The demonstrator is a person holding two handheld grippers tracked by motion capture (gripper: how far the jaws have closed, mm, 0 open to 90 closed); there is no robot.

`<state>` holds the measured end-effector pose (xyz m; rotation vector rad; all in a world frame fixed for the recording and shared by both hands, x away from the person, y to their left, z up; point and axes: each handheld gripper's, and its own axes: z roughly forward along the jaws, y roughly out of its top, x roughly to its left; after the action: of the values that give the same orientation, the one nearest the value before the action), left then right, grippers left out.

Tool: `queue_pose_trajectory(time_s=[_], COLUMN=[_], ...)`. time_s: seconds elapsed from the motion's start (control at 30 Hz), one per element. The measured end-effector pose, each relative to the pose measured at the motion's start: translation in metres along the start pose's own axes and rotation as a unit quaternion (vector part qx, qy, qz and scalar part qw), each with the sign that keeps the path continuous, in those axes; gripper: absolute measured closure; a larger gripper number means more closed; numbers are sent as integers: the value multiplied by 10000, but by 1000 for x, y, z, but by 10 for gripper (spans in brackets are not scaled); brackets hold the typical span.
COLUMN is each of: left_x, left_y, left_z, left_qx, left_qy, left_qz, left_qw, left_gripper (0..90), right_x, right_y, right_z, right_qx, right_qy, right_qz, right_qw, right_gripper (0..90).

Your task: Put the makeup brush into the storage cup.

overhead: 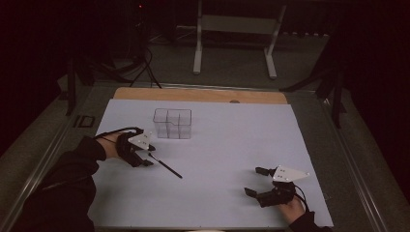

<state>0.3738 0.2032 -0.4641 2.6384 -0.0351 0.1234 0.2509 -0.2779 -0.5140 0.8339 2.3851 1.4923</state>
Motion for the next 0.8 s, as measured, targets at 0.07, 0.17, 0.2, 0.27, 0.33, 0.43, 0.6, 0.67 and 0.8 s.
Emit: queue_pose_trajectory(time_s=[0.07,0.17,0.2,0.27,0.33,0.43,0.6,0.67,0.8], left_x=[2,2,2,3,3,6,12,13,14], left_y=[1,2,3,3,3,4,8,12,16], left_z=[5,9,10,12,13,16,18,21,26], left_qx=[108,169,196,195,208,310,353,476,676], left_qy=[-84,-115,-129,-126,-65,-81,-125,-236,-336], left_qz=[81,143,210,376,580,855,1113,1209,1330], left_qw=[9999,9997,9995,9990,9981,9958,9931,9912,9882], left_gripper=[457,459,477,495,515,554,577,577,584], right_x=[0,0,0,0,0,0,0,0,0], right_y=[0,0,0,0,0,0,0,0,0], right_z=[0,0,0,0,1,1,1,1,1], right_qx=[1,2,4,9,9,7,8,13,10], right_qy=[6,6,13,24,28,39,50,54,64], right_qz=[7,-6,-6,1,2,12,22,29,23], right_qw=[10000,10000,10000,10000,10000,10000,10000,10000,10000], right_gripper=[106,106,106,106,106,106,106,106,106])
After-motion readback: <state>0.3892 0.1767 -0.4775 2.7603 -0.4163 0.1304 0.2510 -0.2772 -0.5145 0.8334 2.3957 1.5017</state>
